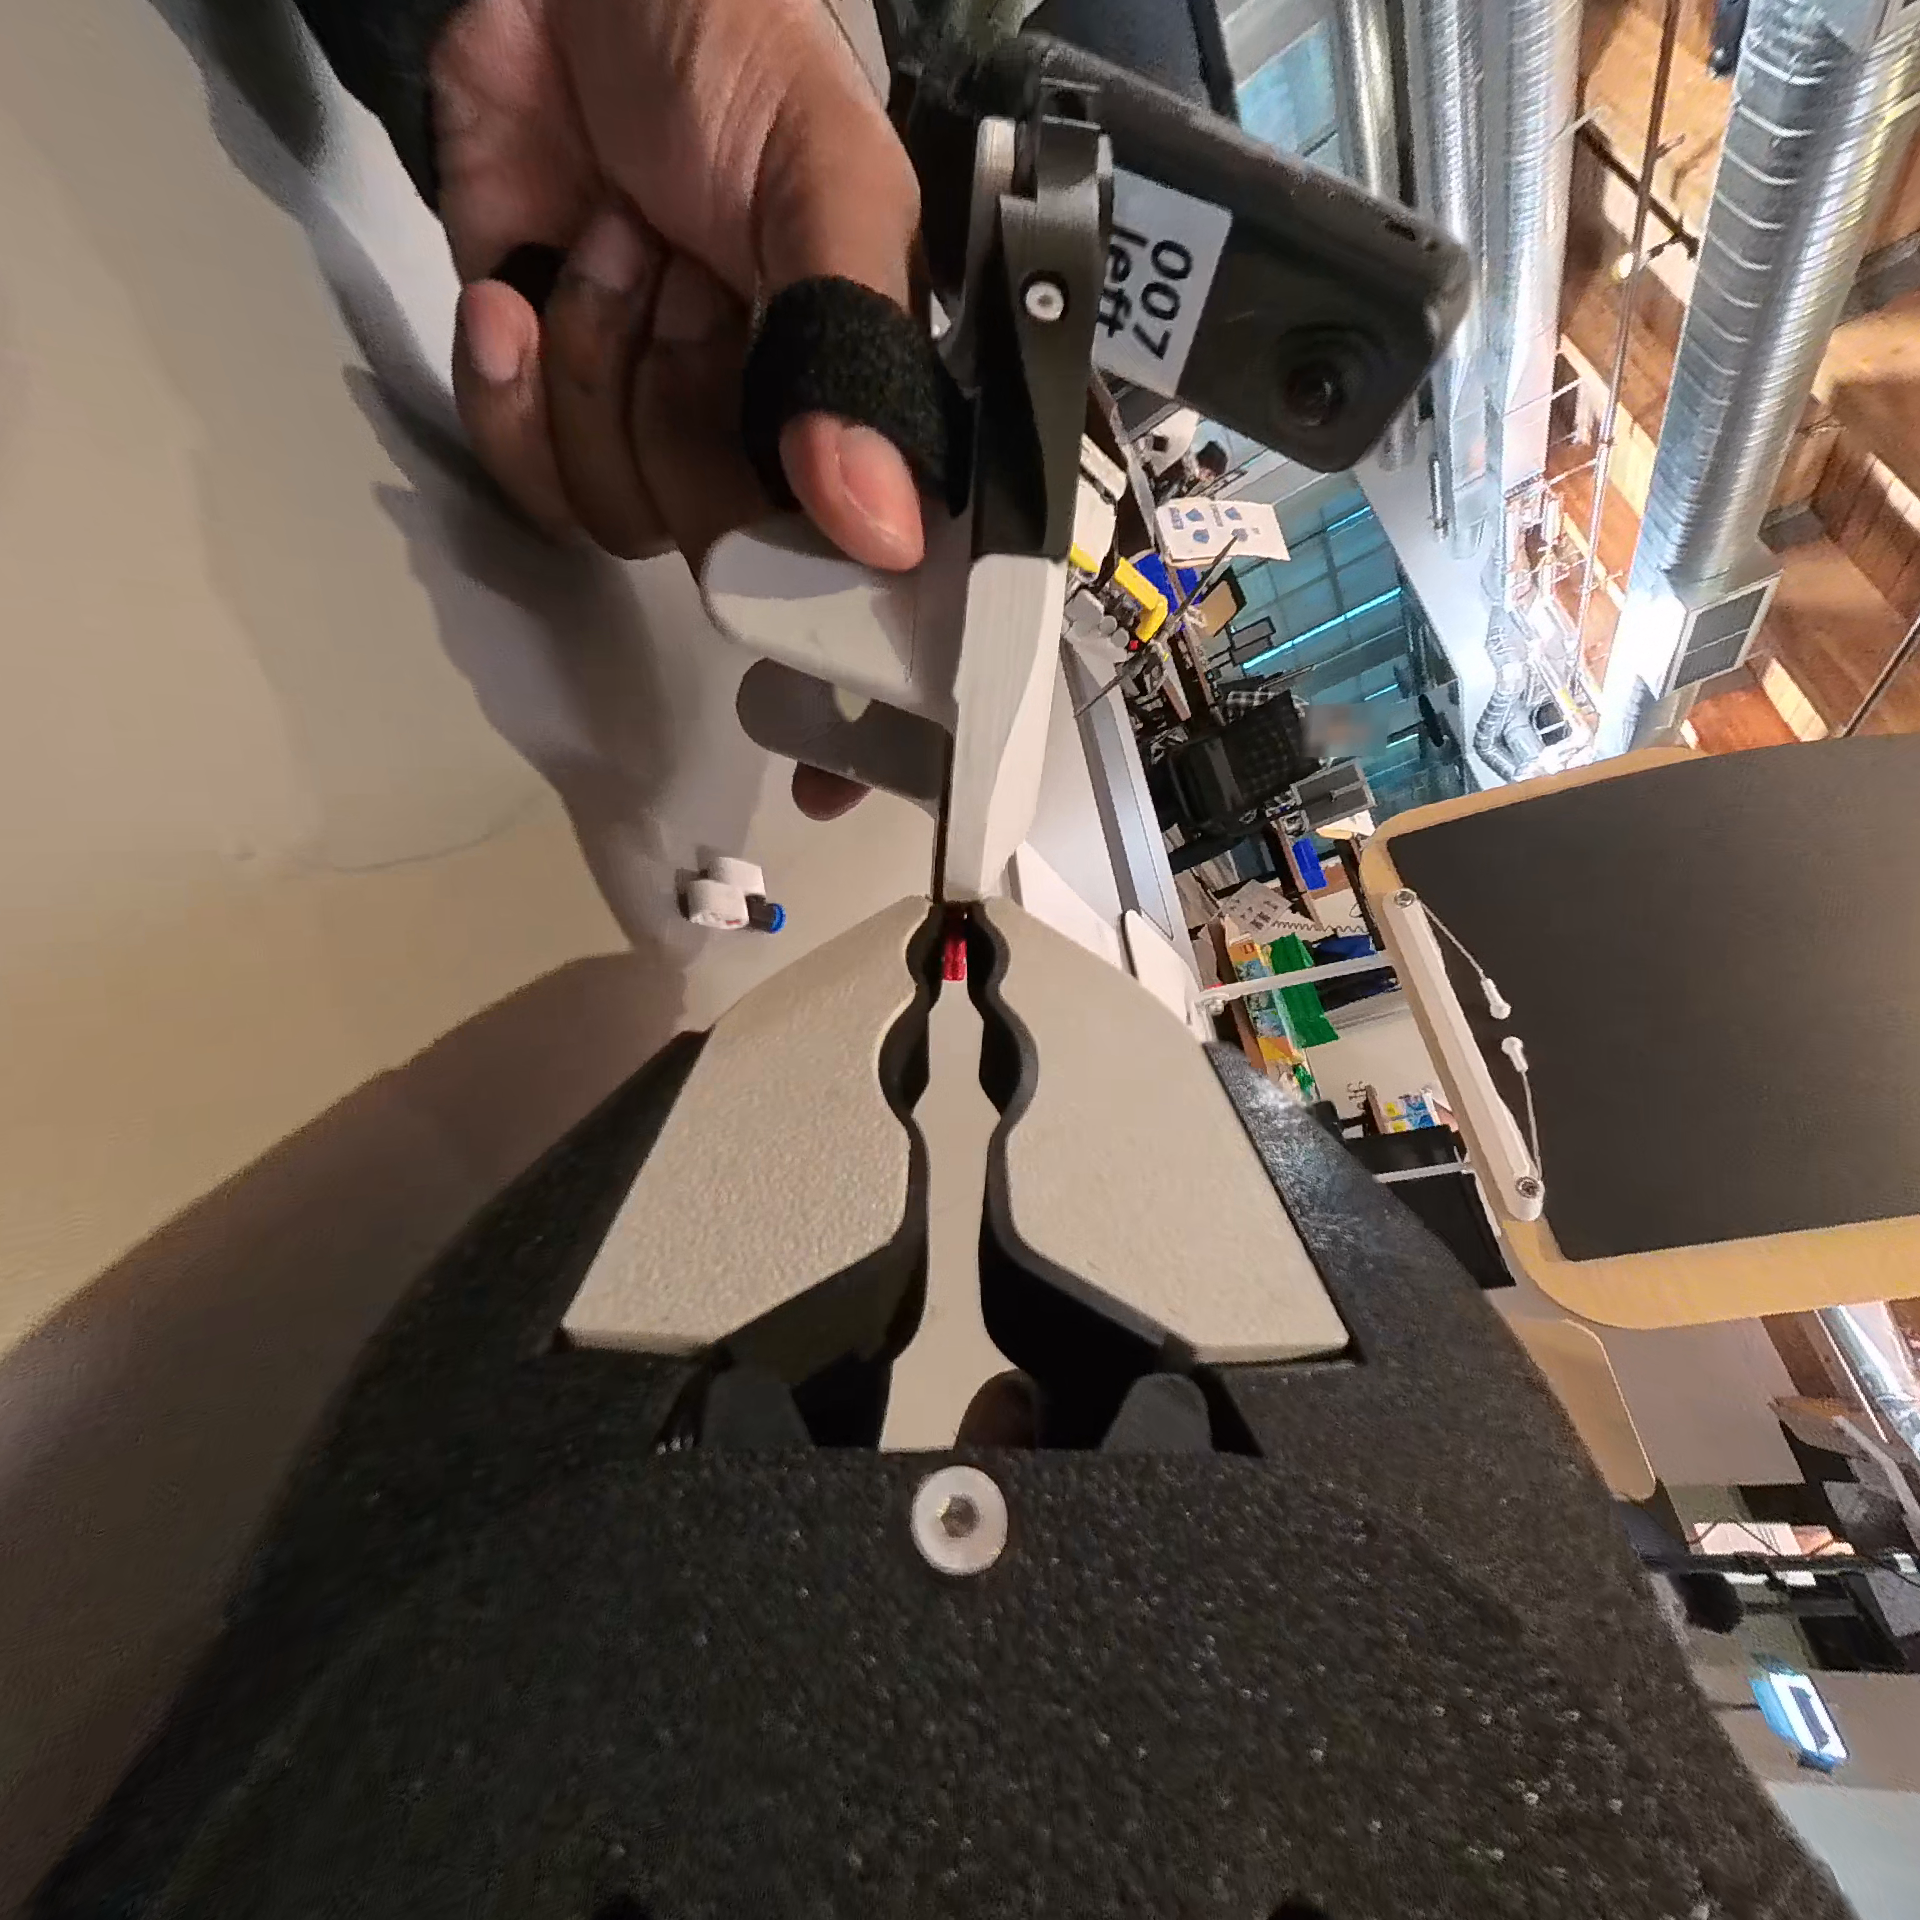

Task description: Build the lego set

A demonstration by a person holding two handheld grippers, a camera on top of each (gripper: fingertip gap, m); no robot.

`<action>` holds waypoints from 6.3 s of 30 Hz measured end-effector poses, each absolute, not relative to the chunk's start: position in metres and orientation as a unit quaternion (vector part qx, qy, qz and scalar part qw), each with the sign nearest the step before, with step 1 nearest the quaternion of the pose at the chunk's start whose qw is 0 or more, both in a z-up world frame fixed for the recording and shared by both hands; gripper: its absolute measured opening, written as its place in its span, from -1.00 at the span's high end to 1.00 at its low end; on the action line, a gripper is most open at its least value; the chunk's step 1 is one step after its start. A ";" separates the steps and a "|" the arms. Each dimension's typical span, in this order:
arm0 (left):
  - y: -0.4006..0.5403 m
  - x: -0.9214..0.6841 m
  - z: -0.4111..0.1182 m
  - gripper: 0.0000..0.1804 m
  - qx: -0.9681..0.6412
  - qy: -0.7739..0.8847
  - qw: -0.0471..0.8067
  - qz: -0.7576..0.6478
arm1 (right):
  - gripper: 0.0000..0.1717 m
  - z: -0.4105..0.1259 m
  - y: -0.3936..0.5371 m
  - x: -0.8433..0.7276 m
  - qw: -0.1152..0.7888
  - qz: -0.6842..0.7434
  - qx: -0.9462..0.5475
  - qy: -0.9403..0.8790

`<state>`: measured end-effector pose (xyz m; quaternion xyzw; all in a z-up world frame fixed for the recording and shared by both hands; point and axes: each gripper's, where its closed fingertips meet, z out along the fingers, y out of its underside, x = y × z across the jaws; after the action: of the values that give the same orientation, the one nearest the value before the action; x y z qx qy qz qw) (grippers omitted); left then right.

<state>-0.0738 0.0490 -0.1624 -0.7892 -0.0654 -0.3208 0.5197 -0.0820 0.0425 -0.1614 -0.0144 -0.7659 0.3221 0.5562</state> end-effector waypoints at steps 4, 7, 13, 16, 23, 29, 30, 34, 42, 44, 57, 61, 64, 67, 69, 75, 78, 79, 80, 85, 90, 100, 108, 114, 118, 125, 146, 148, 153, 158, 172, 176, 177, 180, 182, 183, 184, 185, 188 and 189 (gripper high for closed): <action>0.047 -0.072 -0.160 0.96 -0.778 -0.059 0.532 -0.328 | 0.96 -0.158 0.040 -0.080 0.561 0.334 -0.008 -0.758; 0.047 -0.074 -0.157 0.97 -0.768 -0.066 0.542 -0.335 | 0.85 -0.150 0.042 -0.082 0.561 0.361 -0.029 -0.744; 0.039 -0.067 -0.139 0.97 -0.725 -0.043 0.561 -0.397 | 0.73 -0.137 0.042 -0.072 0.474 0.486 -0.074 -0.730; 0.037 -0.060 -0.137 0.97 -0.719 -0.030 0.554 -0.418 | 0.78 -0.133 0.042 -0.067 0.462 0.509 -0.069 -0.723; 0.035 -0.055 -0.138 0.97 -0.718 -0.009 0.550 -0.427 | 0.86 -0.138 0.034 -0.059 0.429 0.525 -0.053 -0.733; 0.031 -0.050 -0.140 0.97 -0.737 0.068 0.575 -0.350 | 0.88 -0.135 0.033 -0.053 0.354 0.582 -0.080 -0.727; 0.030 -0.049 -0.139 0.97 -0.735 0.079 0.579 -0.343 | 0.88 -0.133 0.034 -0.052 0.345 0.591 -0.085 -0.724; 0.028 -0.045 -0.134 0.97 -0.722 0.101 0.595 -0.338 | 0.88 -0.135 0.033 -0.049 0.314 0.605 -0.088 -0.726; 0.029 -0.040 -0.135 0.97 -0.717 0.116 0.598 -0.337 | 0.89 -0.136 0.029 -0.045 0.300 0.610 -0.079 -0.729; 0.028 -0.040 -0.134 0.97 -0.715 0.118 0.601 -0.338 | 0.90 -0.136 0.029 -0.045 0.300 0.610 -0.080 -0.729; 0.030 -0.037 -0.136 0.97 -0.718 0.121 0.595 -0.340 | 0.94 -0.136 0.027 -0.043 0.300 0.611 -0.076 -0.729; 0.030 -0.038 -0.136 0.97 -0.718 0.117 0.593 -0.346 | 0.95 -0.136 0.028 -0.044 0.302 0.610 -0.076 -0.729; 0.030 -0.038 -0.136 0.97 -0.718 0.117 0.592 -0.347 | 0.95 -0.136 0.027 -0.043 0.302 0.610 -0.076 -0.729; 0.030 -0.038 -0.137 0.97 -0.718 0.116 0.592 -0.349 | 0.95 -0.136 0.028 -0.043 0.301 0.611 -0.076 -0.728; 0.030 -0.039 -0.137 0.97 -0.718 0.114 0.591 -0.350 | 0.95 -0.136 0.028 -0.043 0.301 0.611 -0.076 -0.728; 0.032 -0.041 -0.137 0.96 -0.721 0.106 0.592 -0.344 | 0.95 -0.136 0.029 -0.045 0.310 0.603 -0.078 -0.731; 0.037 -0.056 -0.135 0.85 -0.736 0.073 0.604 -0.298 | 0.95 -0.136 0.035 -0.050 0.330 0.589 -0.091 -0.732; 0.038 -0.066 -0.132 0.72 -0.741 0.055 0.614 -0.267 | 0.95 -0.136 0.038 -0.050 0.332 0.587 -0.094 -0.732; 0.039 -0.076 -0.127 0.65 -0.742 0.043 0.627 -0.232 | 0.95 -0.137 0.040 -0.051 0.336 0.585 -0.099 -0.731; 0.038 -0.101 -0.065 0.68 -0.658 0.034 0.747 -0.096 | 0.95 -0.136 0.051 -0.050 0.344 0.581 -0.115 -0.729; 0.031 -0.135 0.001 0.99 -0.481 -0.058 0.873 -0.049 | 0.95 -0.137 0.054 -0.045 0.335 0.585 -0.123 -0.728; 0.082 -0.164 -0.007 0.86 -0.564 -0.097 0.817 0.071 | 0.95 -0.136 0.055 -0.035 0.321 0.595 -0.128 -0.726; 0.078 -0.132 -0.164 0.42 -0.900 -0.021 0.435 -0.001 | 0.95 -0.141 0.057 -0.033 0.313 0.586 -0.129 -0.736; 0.035 -0.115 -0.224 0.40 -0.964 0.058 0.260 0.011 | 0.95 -0.145 0.054 -0.033 0.309 0.580 -0.125 -0.743; 0.028 -0.111 -0.229 0.45 -0.968 0.079 0.236 -0.011 | 0.95 -0.145 0.055 -0.033 0.310 0.578 -0.127 -0.744; 0.021 -0.102 -0.236 0.70 -0.971 0.109 0.214 -0.018 | 0.95 -0.147 0.055 -0.034 0.305 0.576 -0.127 -0.748; 0.060 -0.062 -0.187 0.73 -0.845 0.198 0.491 0.074 | 0.95 -0.184 0.060 -0.047 0.362 0.431 -0.125 -0.817; 0.060 -0.059 -0.190 0.73 -0.845 0.205 0.489 0.071 | 0.95 -0.184 0.061 -0.048 0.368 0.423 -0.126 -0.818; 0.060 -0.058 -0.194 0.73 -0.845 0.216 0.481 0.084 | 0.95 -0.191 0.061 -0.047 0.359 0.403 -0.125 -0.832; 0.060 -0.057 -0.201 0.73 -0.851 0.232 0.460 0.104 | 0.95 -0.199 0.061 -0.046 0.351 0.381 -0.126 -0.846; 0.061 -0.056 -0.210 0.73 -0.858 0.235 0.440 0.118 | 0.96 -0.207 0.060 -0.046 0.333 0.364 -0.134 -0.859; 0.060 -0.053 -0.213 0.73 -0.858 0.245 0.436 0.113 | 0.96 -0.210 0.059 -0.043 0.323 0.361 -0.128 -0.865; 0.060 -0.053 -0.214 0.73 -0.857 0.248 0.437 0.112 | 0.96 -0.211 0.059 -0.042 0.321 0.360 -0.125 -0.867; 0.059 -0.050 -0.214 0.73 -0.855 0.250 0.445 0.098 | 0.96 -0.211 0.058 -0.040 0.315 0.366 -0.118 -0.868; 0.058 -0.048 -0.213 0.73 -0.851 0.254 0.453 0.086 | 0.96 -0.210 0.056 -0.038 0.308 0.375 -0.111 -0.867; 0.058 -0.046 -0.212 0.73 -0.850 0.255 0.455 0.082 | 0.96 -0.209 0.056 -0.037 0.303 0.379 -0.108 -0.868; 0.058 -0.046 -0.213 0.73 -0.850 0.253 0.456 0.079 | 0.96 -0.209 0.056 -0.036 0.300 0.381 -0.107 -0.868; 0.058 -0.046 -0.213 0.73 -0.851 0.249 0.456 0.077 | 0.96 -0.209 0.056 -0.036 0.300 0.382 -0.107 -0.868; 0.058 -0.045 -0.214 0.73 -0.853 0.242 0.458 0.063 | 0.96 -0.210 0.055 -0.035 0.298 0.381 -0.102 -0.869; 0.058 -0.045 -0.214 0.73 -0.854 0.240 0.458 0.058 | 0.96 -0.210 0.055 -0.035 0.298 0.381 -0.101 -0.869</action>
<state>-0.0446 0.0580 -0.2143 -0.8537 0.2402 0.0585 0.4583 -0.0350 0.0552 -0.2103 -0.1010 -0.8695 0.3806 0.2981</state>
